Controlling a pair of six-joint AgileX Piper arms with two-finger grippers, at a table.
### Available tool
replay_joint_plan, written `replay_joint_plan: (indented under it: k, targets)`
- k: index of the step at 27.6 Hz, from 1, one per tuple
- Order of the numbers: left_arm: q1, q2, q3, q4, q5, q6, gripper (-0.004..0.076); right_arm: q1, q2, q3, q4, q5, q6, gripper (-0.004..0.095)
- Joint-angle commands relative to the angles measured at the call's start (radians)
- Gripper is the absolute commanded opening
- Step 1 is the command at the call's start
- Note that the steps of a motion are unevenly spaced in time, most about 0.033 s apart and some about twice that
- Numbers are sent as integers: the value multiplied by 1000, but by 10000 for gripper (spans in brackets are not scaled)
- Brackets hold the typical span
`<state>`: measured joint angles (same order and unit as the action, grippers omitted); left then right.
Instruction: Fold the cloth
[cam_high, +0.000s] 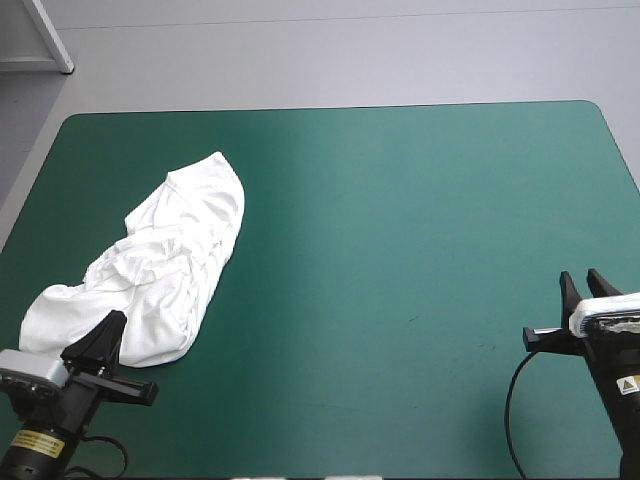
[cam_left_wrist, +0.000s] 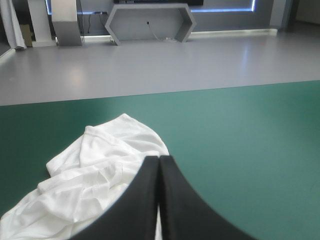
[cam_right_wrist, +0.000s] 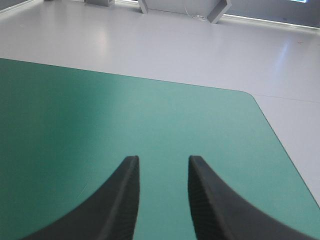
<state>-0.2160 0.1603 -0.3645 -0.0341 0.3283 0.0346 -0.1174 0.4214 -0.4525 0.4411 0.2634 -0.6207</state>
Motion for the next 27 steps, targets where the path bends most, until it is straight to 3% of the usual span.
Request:
replay_joint_plan:
  k: [1, 11, 14, 18, 20, 21, 22, 27]
  targets:
    - [0, 113, -142, -24, 53, 17, -10, 3, 12, -39, 3, -20, 0, 373]
    - [0, 186, -189, -29, 23, 17, -8, 3, 12, -39, 5, 75, 0, 374]
    - [0, 186, -189, -27, 21, 17, 25, 3, 12, -39, 7, 85, 13, 374]
    - [0, 196, -189, -22, 30, 17, 190, 3, 12, -39, 7, 111, 22, 374]
    - [0, 227, -189, -18, 35, 17, 318, 3, 12, -39, 5, 116, 22, 375]
    - [0, 279, -194, -16, 36, 17, 433, 3, 12, -47, 4, 123, 22, 376]
    - [0, 316, -203, -14, 37, 17, 472, 3, 12, -58, 4, 132, 22, 376]
    - [2, 636, -322, -9, 48, -49, 475, 3, 103, -171, -1, 275, 57, 409]
